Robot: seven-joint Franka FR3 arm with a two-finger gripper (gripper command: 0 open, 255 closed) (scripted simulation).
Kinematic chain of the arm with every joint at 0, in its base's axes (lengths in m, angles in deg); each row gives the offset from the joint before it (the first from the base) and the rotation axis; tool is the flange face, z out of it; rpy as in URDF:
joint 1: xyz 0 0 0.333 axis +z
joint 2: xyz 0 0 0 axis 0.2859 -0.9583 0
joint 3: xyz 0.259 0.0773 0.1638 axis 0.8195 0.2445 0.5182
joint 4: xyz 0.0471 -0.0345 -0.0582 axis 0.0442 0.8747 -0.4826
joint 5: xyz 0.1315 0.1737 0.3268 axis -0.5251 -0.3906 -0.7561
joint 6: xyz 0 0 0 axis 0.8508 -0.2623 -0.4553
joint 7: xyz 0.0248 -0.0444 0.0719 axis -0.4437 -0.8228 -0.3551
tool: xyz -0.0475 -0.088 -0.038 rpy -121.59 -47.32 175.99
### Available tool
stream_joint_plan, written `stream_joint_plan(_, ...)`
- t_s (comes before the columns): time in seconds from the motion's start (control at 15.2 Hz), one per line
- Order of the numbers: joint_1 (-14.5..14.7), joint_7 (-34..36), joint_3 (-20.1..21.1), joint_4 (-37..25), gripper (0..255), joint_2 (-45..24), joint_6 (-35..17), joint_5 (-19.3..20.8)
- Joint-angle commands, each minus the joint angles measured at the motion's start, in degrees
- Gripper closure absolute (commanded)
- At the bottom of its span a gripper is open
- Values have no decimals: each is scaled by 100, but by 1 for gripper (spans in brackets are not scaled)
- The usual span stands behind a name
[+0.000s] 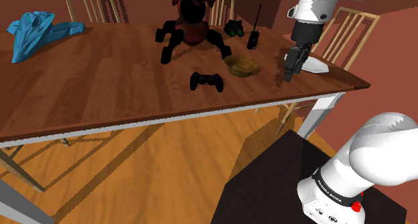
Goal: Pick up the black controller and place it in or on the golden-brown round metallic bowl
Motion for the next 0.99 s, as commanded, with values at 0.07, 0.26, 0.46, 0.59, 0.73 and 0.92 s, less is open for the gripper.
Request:
stream_joint_plan(0.07, 30, 69, 48, -70, 0, -202, -127, -74)
stream_joint_plan(0.26, 116, 262, 183, -325, 0, -820, -482, -275)
stream_joint_plan(0.46, 193, 439, 306, -645, 0, -1450, -792, -449)
stream_joint_plan(0.59, 239, 550, 381, -893, 0, -1875, -971, -549)
stream_joint_plan(0.73, 282, 657, 450, -1168, 0, -2301, -1126, -637)
stream_joint_plan(0.92, 343, 814, 544, -1633, 0, -2943, -1315, -747)
